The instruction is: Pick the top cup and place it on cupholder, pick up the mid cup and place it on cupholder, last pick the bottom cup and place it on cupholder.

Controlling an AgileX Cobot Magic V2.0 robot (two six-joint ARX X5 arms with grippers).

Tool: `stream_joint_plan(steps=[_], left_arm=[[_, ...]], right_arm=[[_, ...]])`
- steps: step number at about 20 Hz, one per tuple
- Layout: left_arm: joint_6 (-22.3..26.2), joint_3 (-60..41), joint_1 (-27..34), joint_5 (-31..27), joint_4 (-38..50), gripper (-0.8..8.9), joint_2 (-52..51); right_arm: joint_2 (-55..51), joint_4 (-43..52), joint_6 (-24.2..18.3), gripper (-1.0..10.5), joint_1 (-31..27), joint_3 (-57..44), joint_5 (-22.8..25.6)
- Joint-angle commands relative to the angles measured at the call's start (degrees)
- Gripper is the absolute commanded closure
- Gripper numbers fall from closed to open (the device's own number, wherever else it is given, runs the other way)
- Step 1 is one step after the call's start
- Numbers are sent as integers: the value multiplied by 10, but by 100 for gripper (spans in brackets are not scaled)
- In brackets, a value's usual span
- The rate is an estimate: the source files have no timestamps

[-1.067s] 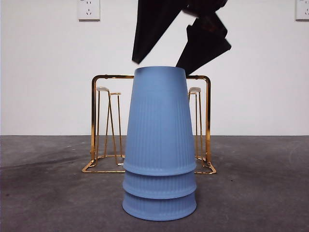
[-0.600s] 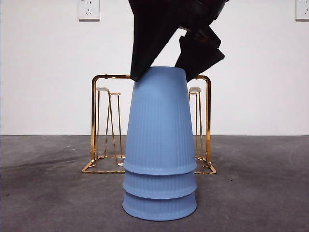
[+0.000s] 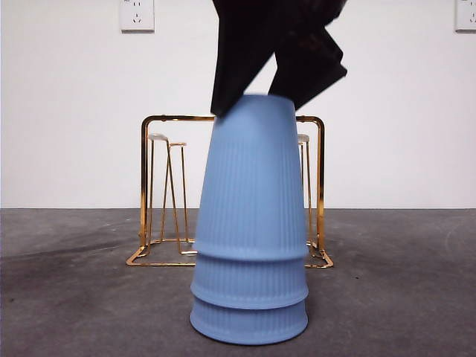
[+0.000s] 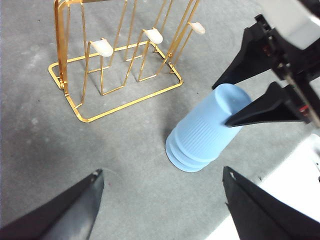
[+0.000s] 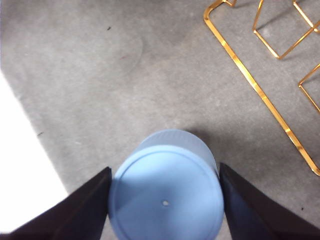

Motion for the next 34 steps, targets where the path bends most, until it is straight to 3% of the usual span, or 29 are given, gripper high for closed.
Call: stream_joint_plan(steps=[1, 12, 19, 23, 26, 34], left_arm=[[0, 15, -3, 3, 7, 438, 3], [0, 15, -3, 3, 7, 438, 3], [0, 15, -3, 3, 7, 438, 3], [0, 15, -3, 3, 7, 438, 3], [0, 15, -3, 3, 7, 438, 3], [0, 15, -3, 3, 6, 438, 3]], right_arm=[[7, -10, -3, 795, 7, 39, -1], [7, -168, -30, 797, 5, 230, 44], [8, -176, -43, 797, -33, 292, 117], [19, -146, -43, 797, -87, 292, 114], [45, -138, -43, 797, -115, 292, 72], [125, -117, -43, 797, -145, 275, 69]])
